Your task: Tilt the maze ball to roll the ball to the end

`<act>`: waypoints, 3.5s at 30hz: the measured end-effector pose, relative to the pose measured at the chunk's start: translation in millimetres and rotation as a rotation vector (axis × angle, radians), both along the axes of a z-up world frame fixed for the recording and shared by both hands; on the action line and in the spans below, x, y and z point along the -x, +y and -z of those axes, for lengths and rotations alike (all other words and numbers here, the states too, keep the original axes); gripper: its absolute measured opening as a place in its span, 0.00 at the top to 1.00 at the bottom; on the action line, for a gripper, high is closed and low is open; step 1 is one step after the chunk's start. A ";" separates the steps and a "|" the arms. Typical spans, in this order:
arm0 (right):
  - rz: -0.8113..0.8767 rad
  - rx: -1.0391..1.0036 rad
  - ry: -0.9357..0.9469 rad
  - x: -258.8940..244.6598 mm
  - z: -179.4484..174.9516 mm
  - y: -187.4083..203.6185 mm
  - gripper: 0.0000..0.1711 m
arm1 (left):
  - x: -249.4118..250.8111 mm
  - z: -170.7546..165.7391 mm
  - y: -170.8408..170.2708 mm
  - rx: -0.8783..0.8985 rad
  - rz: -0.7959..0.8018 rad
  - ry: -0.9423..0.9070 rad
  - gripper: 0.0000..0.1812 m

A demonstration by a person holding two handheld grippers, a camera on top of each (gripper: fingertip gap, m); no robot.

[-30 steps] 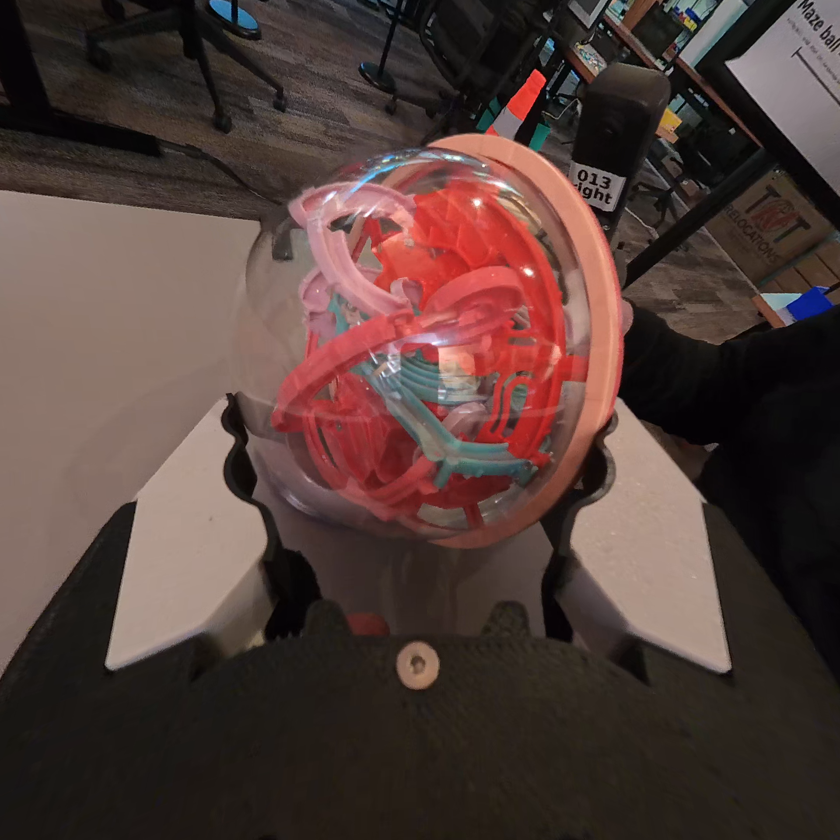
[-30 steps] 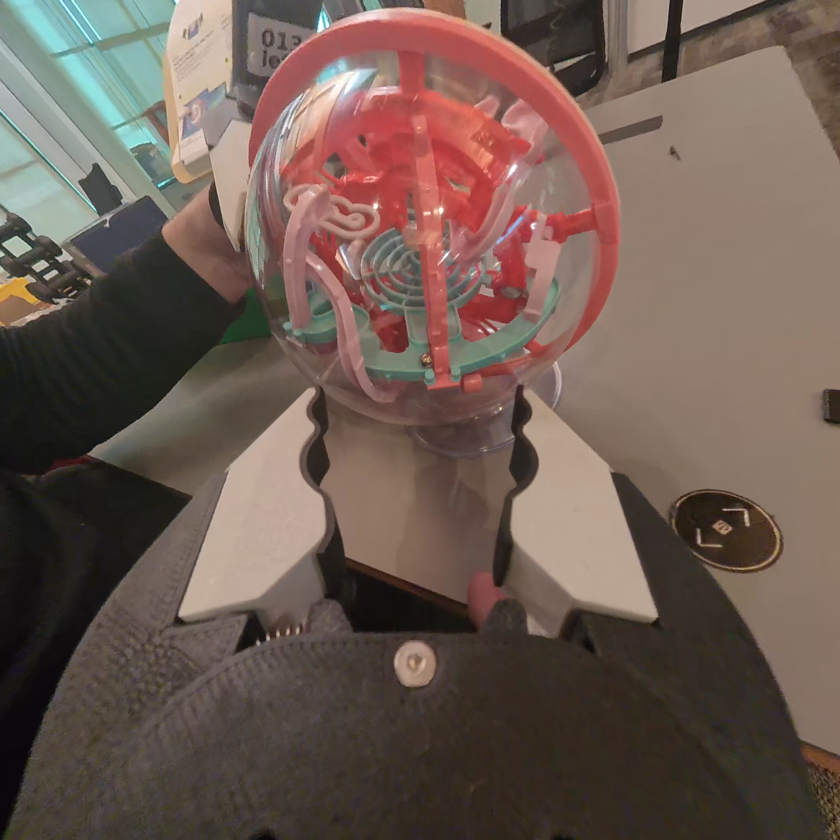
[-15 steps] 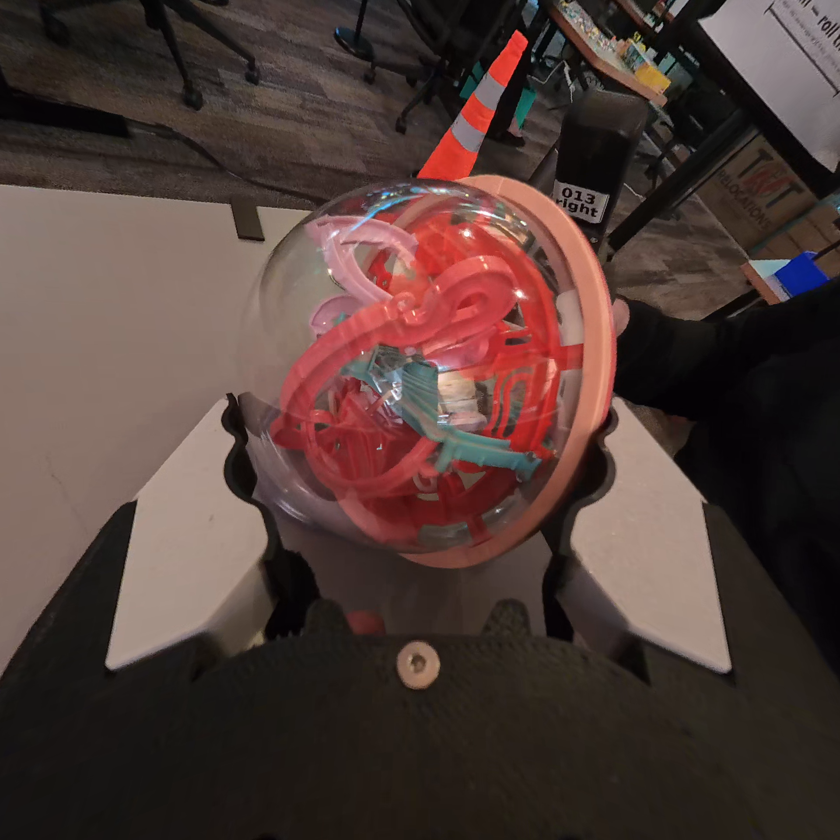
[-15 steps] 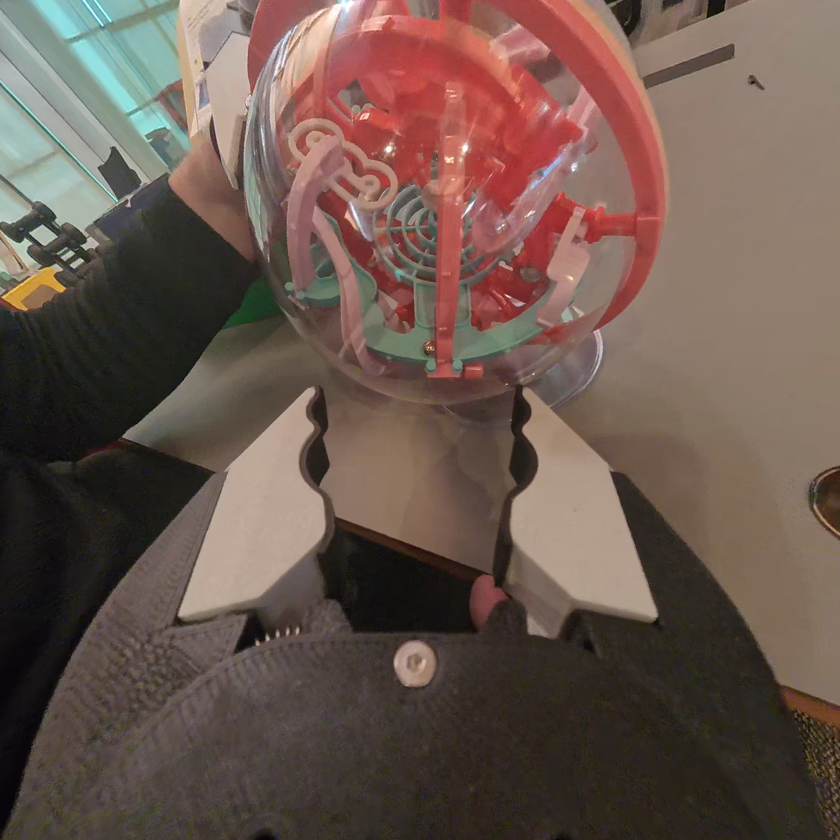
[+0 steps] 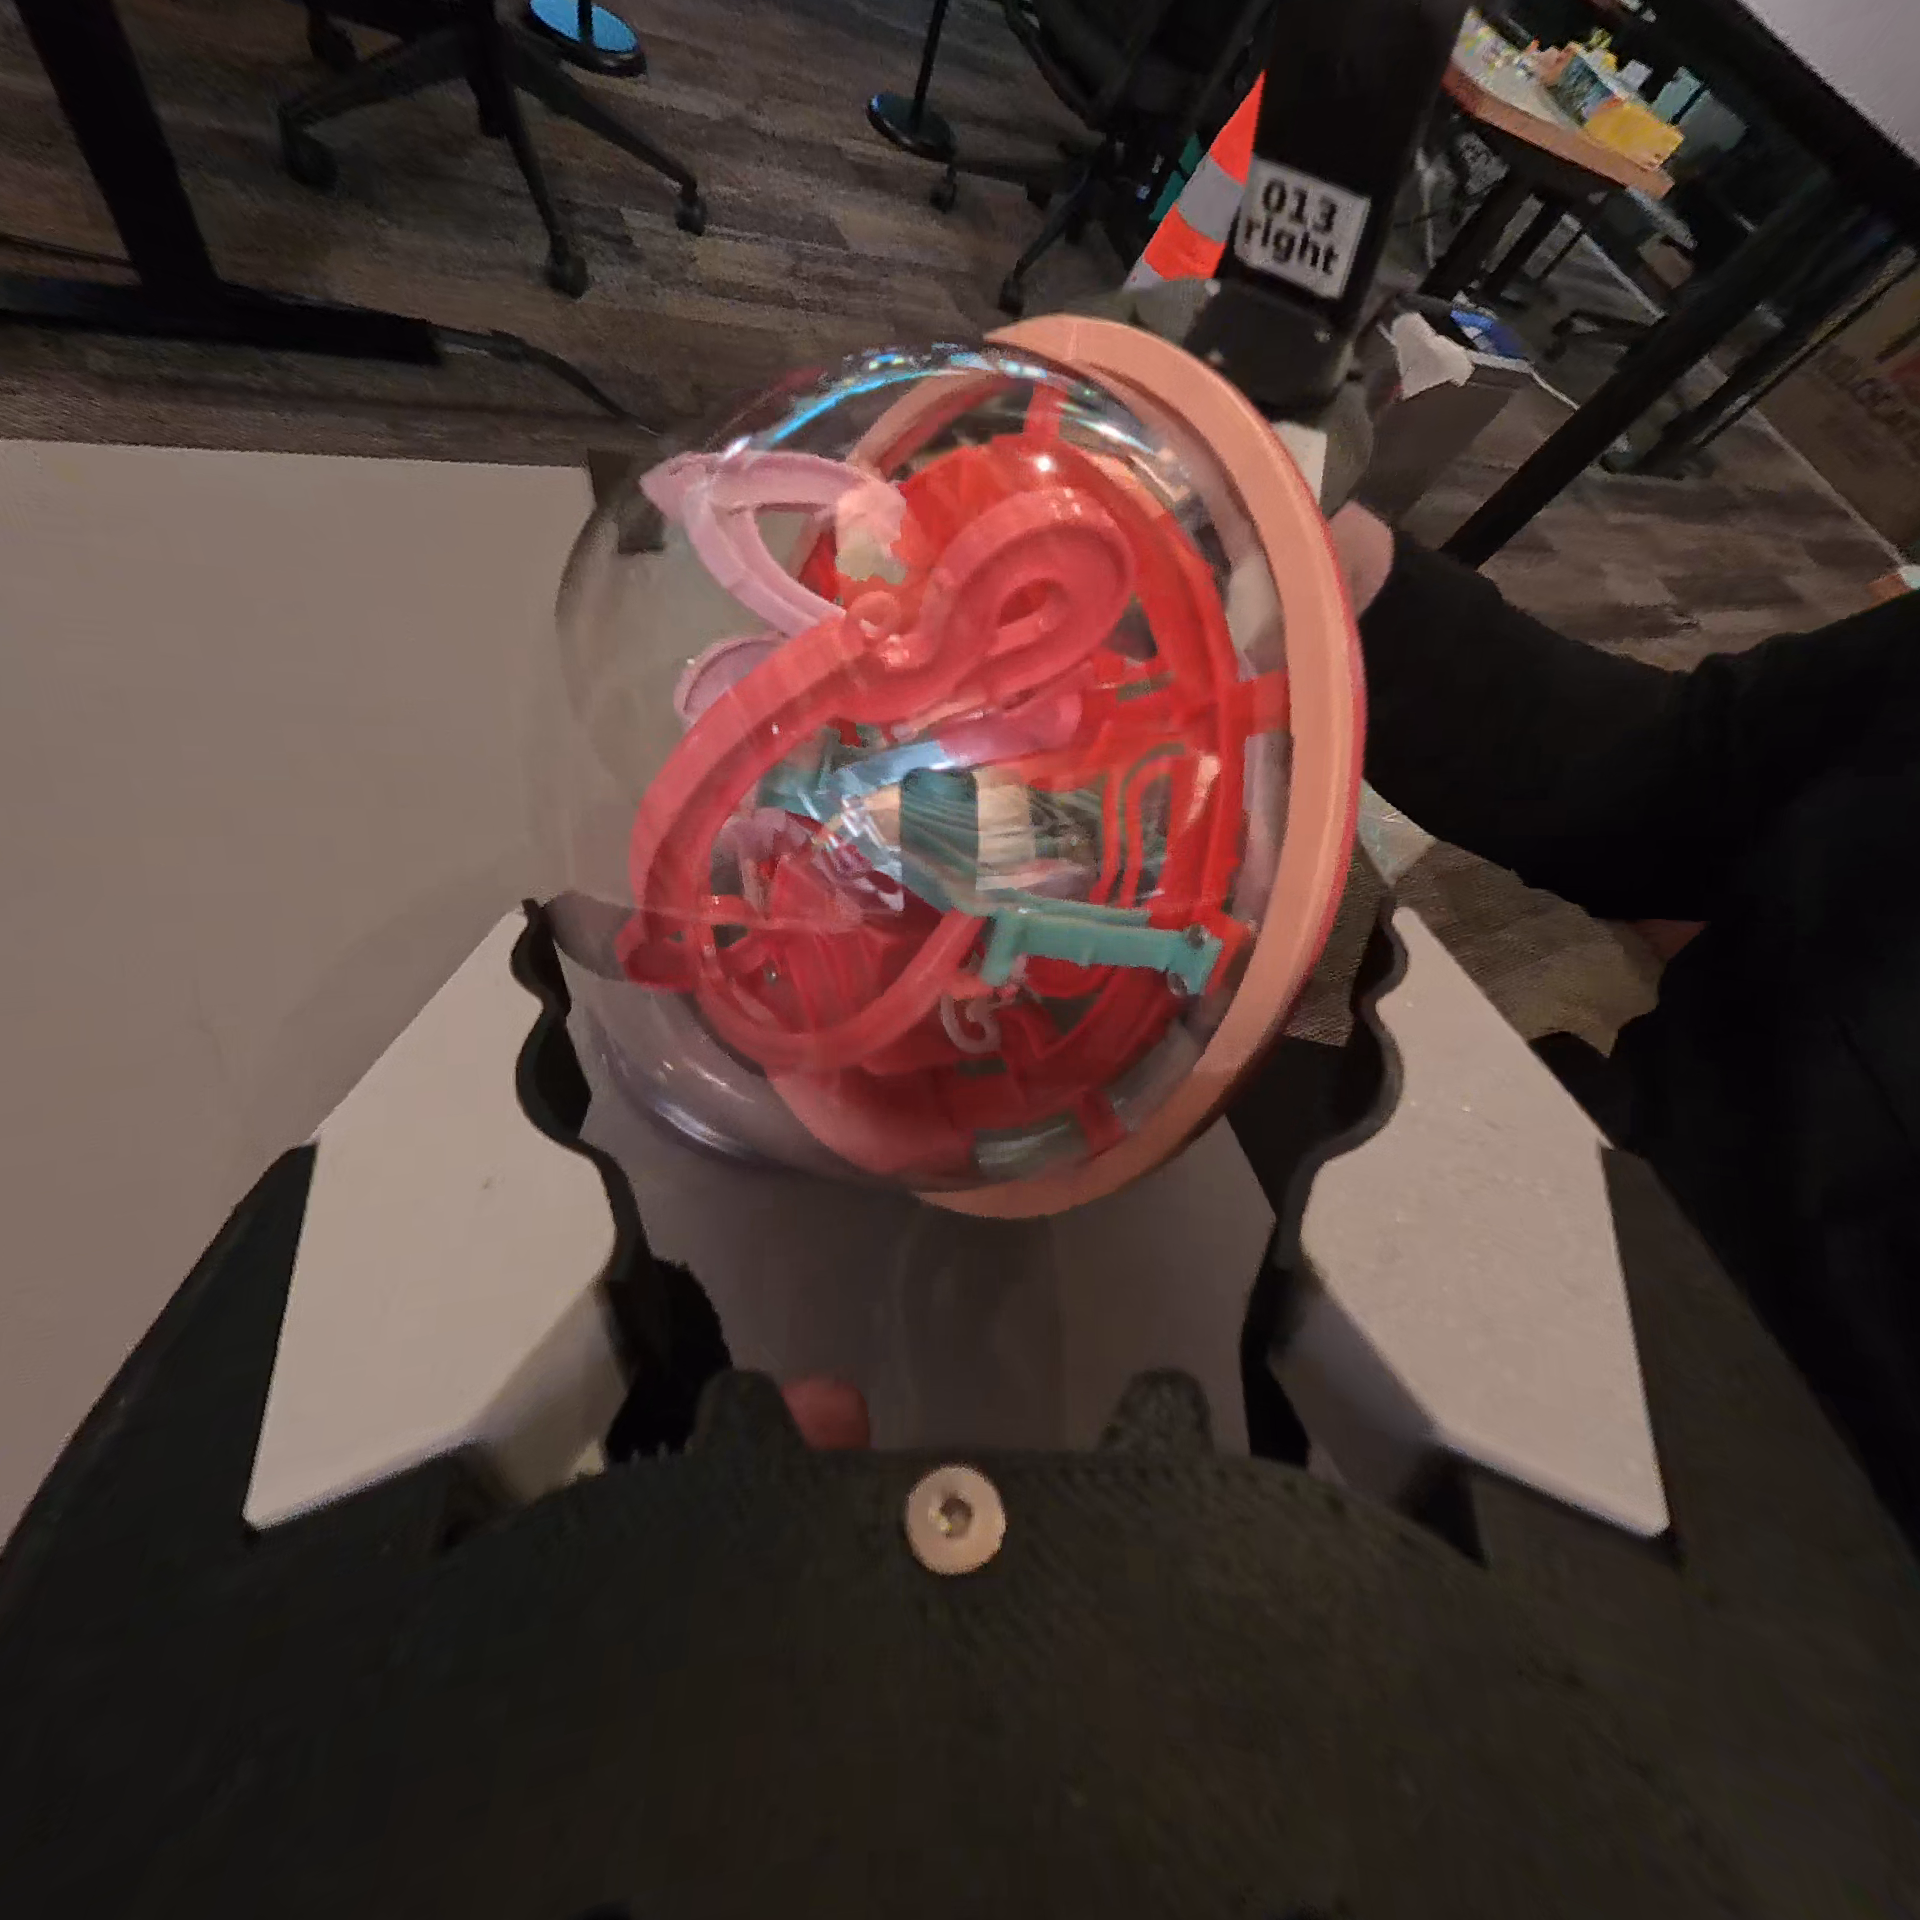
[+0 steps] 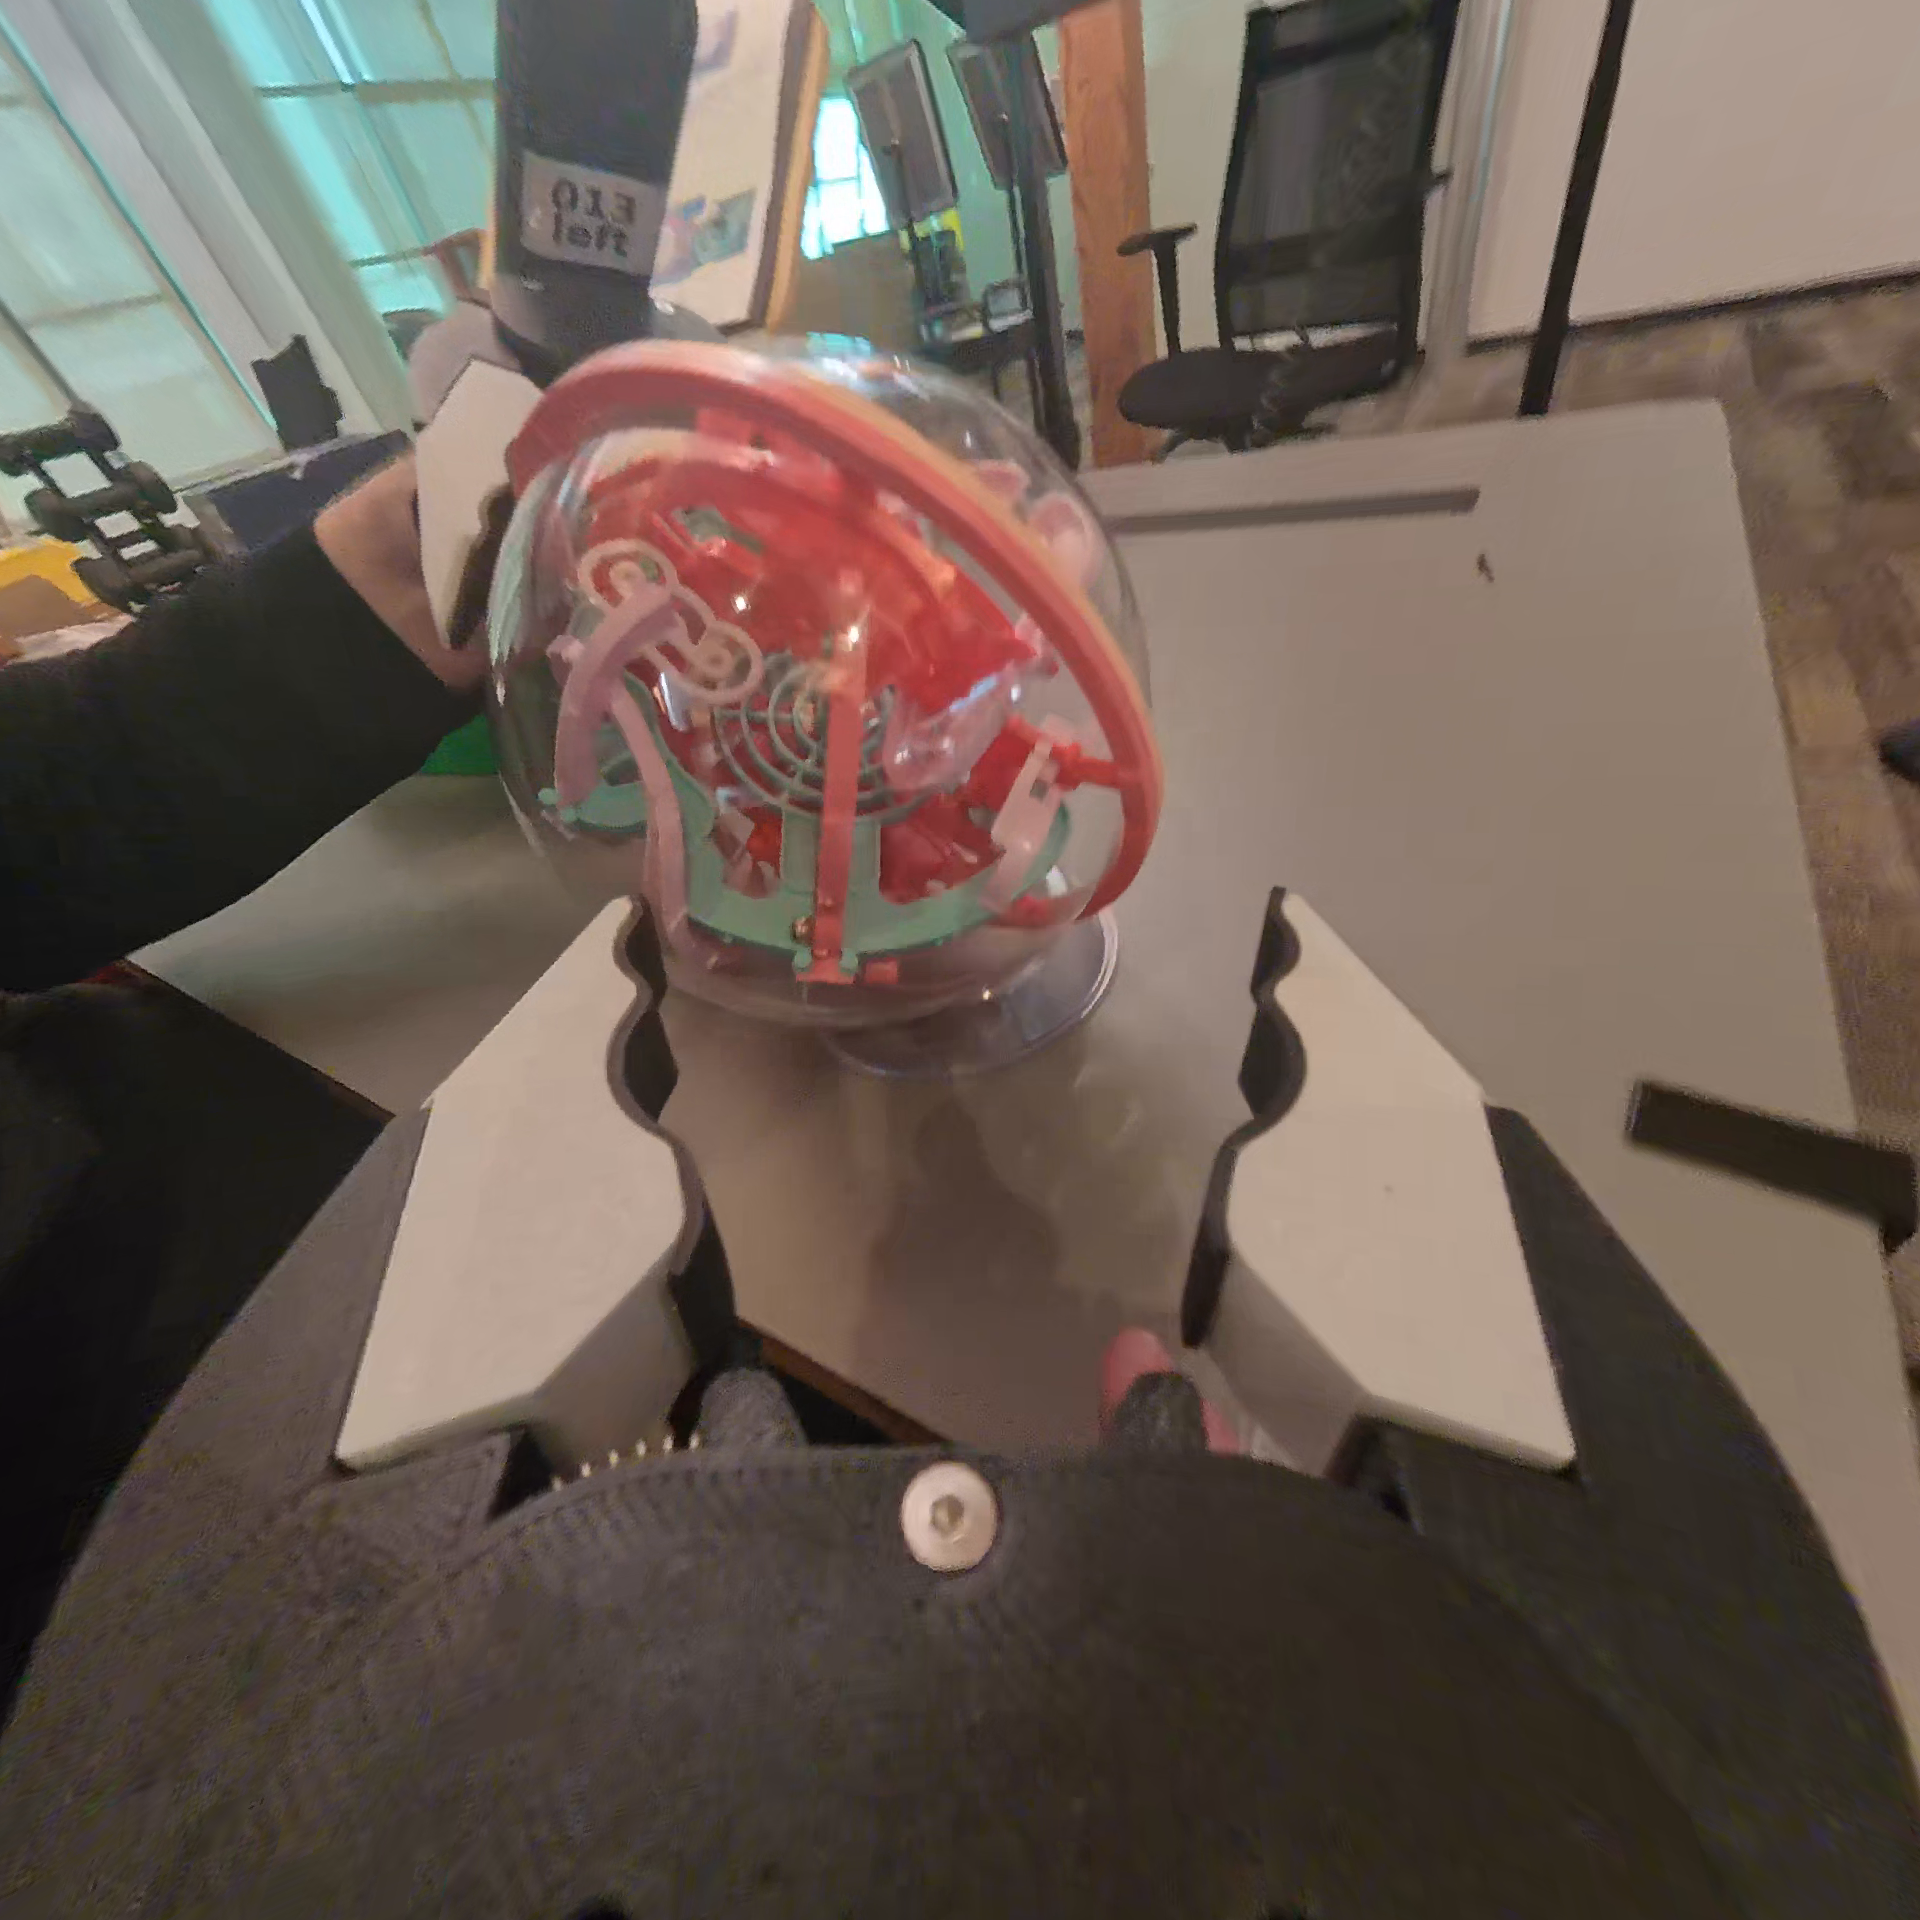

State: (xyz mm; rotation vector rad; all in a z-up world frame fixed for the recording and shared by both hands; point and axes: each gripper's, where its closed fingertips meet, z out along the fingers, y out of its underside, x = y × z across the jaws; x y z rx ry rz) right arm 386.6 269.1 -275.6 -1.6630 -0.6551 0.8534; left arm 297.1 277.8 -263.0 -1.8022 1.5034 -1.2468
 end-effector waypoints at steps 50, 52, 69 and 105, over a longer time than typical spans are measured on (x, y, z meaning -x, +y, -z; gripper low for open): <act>-0.201 0.071 -0.053 12.4 0.8 5.1 0.46 | -27.4 -14.7 28.9 0.130 0.011 -0.036 0.25; -0.197 0.093 -0.045 12.9 3.7 4.5 0.47 | -29.1 -16.2 30.8 0.148 0.014 -0.037 0.25; -0.086 -0.035 -0.113 -1.3 -21.4 14.8 0.46 | -32.1 -20.3 33.3 0.159 0.011 -0.088 0.25; -0.084 0.116 -0.202 23.9 11.8 4.1 0.67 | -19.4 -26.0 59.1 0.274 -0.099 -0.157 0.26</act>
